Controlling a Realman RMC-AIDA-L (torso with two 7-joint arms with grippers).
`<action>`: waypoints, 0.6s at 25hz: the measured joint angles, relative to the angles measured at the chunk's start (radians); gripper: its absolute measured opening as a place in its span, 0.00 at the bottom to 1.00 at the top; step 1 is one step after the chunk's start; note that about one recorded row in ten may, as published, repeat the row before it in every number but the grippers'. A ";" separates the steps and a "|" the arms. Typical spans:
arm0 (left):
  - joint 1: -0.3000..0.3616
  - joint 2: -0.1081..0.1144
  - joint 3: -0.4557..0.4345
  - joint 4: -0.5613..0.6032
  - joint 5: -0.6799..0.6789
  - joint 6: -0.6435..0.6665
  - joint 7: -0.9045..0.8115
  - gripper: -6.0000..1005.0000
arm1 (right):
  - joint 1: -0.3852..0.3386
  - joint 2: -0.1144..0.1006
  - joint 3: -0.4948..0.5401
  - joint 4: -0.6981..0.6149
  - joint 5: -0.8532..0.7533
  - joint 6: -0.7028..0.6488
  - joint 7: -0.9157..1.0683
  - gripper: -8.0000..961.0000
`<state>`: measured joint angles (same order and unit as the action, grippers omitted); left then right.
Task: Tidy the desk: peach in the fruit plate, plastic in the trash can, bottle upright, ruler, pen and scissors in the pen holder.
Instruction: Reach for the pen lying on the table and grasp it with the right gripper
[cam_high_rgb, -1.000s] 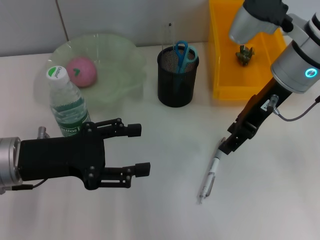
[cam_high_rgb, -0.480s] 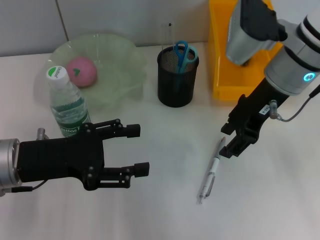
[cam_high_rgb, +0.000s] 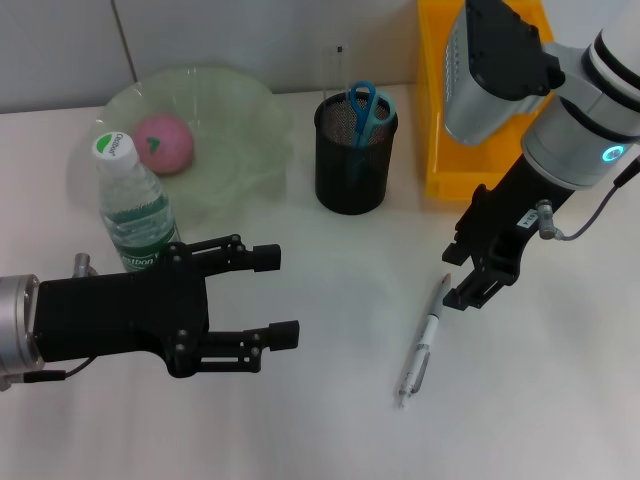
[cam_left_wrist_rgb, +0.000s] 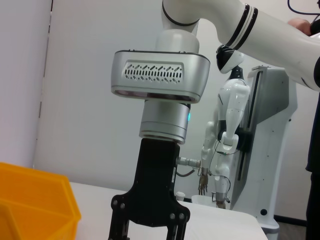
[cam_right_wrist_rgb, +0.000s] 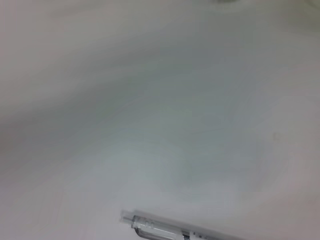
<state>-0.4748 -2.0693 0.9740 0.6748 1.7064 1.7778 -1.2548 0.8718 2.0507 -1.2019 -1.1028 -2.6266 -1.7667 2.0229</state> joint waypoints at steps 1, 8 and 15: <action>0.000 0.000 0.000 0.000 -0.001 0.000 0.000 0.78 | 0.000 0.001 -0.001 0.000 -0.002 0.000 0.000 0.60; 0.000 0.000 0.000 0.000 -0.001 0.000 0.000 0.77 | 0.002 0.008 -0.014 0.003 -0.011 0.003 -0.018 0.59; -0.002 0.000 0.000 -0.001 -0.002 0.000 0.000 0.77 | 0.000 0.018 -0.042 -0.001 -0.012 0.002 -0.043 0.59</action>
<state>-0.4769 -2.0692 0.9740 0.6742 1.7049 1.7778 -1.2545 0.8719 2.0690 -1.2435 -1.1036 -2.6385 -1.7643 1.9794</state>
